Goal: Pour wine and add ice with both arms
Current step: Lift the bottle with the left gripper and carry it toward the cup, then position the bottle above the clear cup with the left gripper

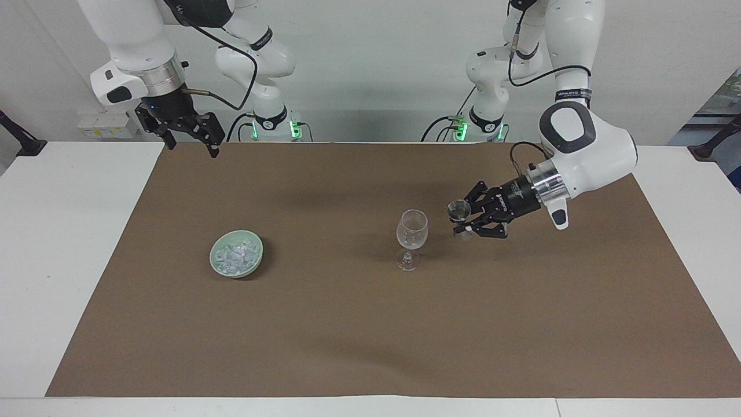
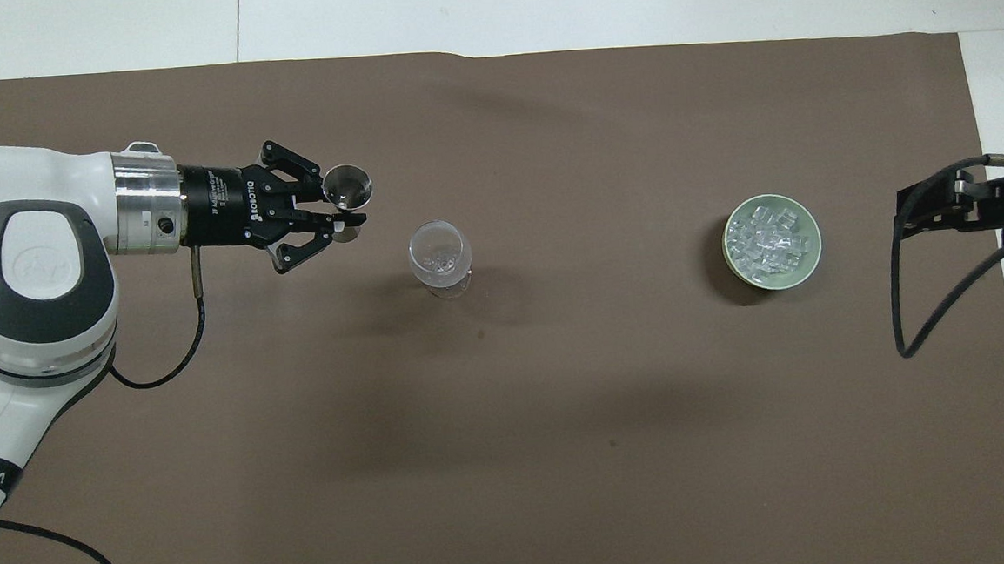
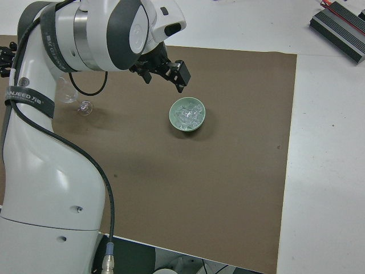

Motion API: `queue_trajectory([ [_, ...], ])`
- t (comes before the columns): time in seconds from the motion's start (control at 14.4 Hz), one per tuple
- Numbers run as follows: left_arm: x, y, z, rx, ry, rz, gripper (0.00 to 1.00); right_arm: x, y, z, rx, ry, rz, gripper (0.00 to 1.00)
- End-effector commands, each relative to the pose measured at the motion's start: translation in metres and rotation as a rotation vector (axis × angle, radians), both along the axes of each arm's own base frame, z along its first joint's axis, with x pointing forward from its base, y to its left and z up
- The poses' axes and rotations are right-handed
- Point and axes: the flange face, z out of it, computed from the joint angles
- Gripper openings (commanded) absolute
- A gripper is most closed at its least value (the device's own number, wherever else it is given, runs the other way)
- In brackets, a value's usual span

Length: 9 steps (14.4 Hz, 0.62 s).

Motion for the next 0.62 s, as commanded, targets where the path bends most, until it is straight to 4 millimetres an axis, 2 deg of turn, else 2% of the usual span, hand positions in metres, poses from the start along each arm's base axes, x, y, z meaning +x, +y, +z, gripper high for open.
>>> queue_trajectory([
  [0.0, -0.011, -0.005, 0.007, 0.068, -0.010, 0.011, 0.00, 0.000, -0.006, 0.000, 0.029, 0.000, 0.025, 1.00],
  [0.56, -0.018, -0.032, 0.008, 0.172, -0.018, -0.001, 0.00, 0.000, -0.006, 0.001, 0.029, 0.001, 0.020, 1.00],
])
